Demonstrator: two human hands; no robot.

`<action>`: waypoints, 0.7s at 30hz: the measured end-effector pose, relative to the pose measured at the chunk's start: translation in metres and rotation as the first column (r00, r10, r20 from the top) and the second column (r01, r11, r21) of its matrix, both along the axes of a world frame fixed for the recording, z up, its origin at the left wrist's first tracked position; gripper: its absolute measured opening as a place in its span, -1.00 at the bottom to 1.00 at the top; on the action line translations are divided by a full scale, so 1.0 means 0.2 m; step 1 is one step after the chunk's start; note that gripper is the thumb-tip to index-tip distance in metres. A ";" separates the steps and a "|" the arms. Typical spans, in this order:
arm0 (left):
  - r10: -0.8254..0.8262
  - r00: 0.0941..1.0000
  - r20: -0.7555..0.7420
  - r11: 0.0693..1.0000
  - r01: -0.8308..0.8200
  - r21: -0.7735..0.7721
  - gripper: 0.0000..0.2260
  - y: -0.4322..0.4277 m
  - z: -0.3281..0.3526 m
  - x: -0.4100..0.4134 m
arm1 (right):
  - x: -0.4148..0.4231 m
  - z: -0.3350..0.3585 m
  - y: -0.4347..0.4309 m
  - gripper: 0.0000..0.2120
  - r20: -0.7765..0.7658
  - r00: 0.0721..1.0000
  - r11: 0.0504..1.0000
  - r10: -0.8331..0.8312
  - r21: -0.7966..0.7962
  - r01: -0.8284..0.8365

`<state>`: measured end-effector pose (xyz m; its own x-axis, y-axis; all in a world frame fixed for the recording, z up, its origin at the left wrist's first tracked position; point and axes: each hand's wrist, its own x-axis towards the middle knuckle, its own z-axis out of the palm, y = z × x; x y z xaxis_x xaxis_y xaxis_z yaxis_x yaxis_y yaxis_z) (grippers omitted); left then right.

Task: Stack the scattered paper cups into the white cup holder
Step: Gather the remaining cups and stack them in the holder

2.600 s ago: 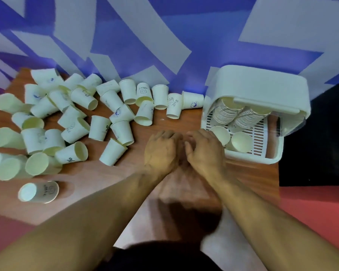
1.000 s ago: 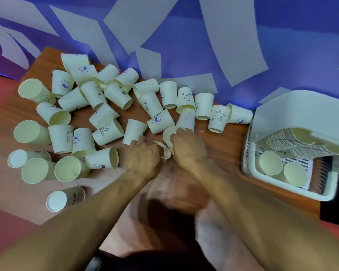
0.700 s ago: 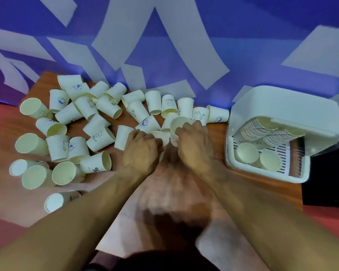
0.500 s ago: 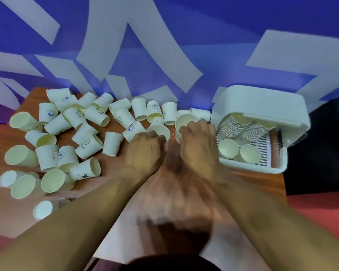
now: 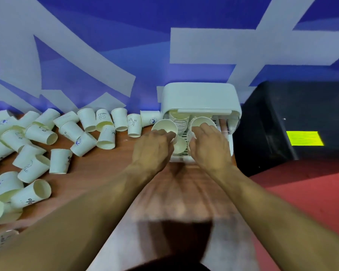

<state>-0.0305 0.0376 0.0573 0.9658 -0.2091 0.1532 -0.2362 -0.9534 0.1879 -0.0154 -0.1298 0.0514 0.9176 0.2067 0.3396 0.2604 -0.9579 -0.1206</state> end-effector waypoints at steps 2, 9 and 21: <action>-0.012 1.000 -0.024 1.000 0.012 0.008 -0.82 -0.06 -0.02 0.04 | 0.03 -0.04 -0.06 -0.94 -0.064 0.998 0.997 0.016 0.070 -0.012; -0.073 0.989 -0.129 0.993 0.083 0.078 -0.85 -0.16 -0.13 0.13 | 0.10 -0.22 -0.16 -0.91 -0.140 0.989 0.998 0.048 0.037 -0.044; -0.096 0.944 -0.316 0.980 0.145 0.137 -0.84 -0.17 -0.39 0.18 | 0.13 -0.44 -0.14 -0.90 -0.393 0.912 0.993 0.121 0.059 -0.107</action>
<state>0.0062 0.0032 -0.0214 0.9266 -0.3245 -0.1901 -0.3059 -0.9444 0.1209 0.0110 -0.1569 -0.0360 0.9493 0.3123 -0.0364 0.2916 -0.9179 -0.2692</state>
